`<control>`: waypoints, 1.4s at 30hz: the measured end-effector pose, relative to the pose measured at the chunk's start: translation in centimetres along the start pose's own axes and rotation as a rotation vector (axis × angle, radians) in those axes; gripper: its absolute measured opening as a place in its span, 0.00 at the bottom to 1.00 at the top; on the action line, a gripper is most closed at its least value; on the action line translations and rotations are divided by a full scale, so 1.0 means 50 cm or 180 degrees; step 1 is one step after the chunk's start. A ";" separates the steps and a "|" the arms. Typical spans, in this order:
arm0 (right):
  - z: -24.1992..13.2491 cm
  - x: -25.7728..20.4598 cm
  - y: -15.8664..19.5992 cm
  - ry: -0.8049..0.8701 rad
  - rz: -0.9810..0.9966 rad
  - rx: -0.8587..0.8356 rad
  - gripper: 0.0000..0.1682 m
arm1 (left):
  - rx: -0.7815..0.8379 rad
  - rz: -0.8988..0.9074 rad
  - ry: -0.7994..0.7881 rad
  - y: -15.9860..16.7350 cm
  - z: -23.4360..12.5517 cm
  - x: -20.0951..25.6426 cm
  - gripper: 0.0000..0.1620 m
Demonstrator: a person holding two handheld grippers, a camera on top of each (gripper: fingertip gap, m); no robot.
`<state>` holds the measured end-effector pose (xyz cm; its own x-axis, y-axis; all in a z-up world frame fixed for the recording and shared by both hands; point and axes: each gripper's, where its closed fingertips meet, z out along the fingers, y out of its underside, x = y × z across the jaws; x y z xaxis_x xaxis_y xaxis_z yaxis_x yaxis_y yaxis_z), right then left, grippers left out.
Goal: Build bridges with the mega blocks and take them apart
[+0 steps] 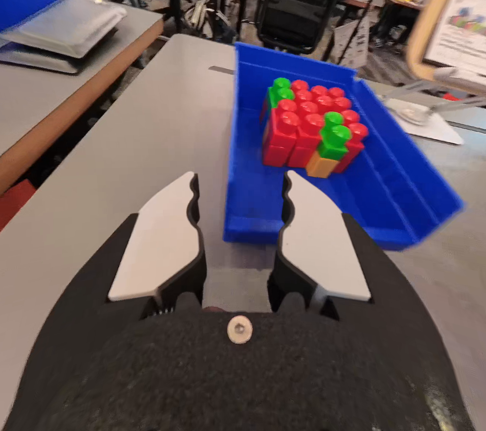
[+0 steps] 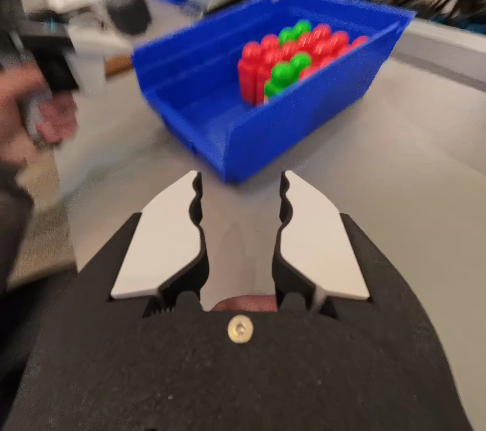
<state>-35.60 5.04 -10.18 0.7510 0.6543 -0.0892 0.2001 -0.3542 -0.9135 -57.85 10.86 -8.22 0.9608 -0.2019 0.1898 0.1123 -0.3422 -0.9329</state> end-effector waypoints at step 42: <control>-0.363 0.272 0.187 -0.0312 0.1481 0.0510 0.30 | -0.3246 0.5159 0.1844 0.004 0.287 0.097 0.45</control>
<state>-12.07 -1.49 -12.75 0.6735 0.5138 -0.5315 -0.2469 -0.5213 -0.8169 -49.54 23.00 -11.91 -0.2024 -0.9491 -0.2414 -0.9752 0.1727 0.1387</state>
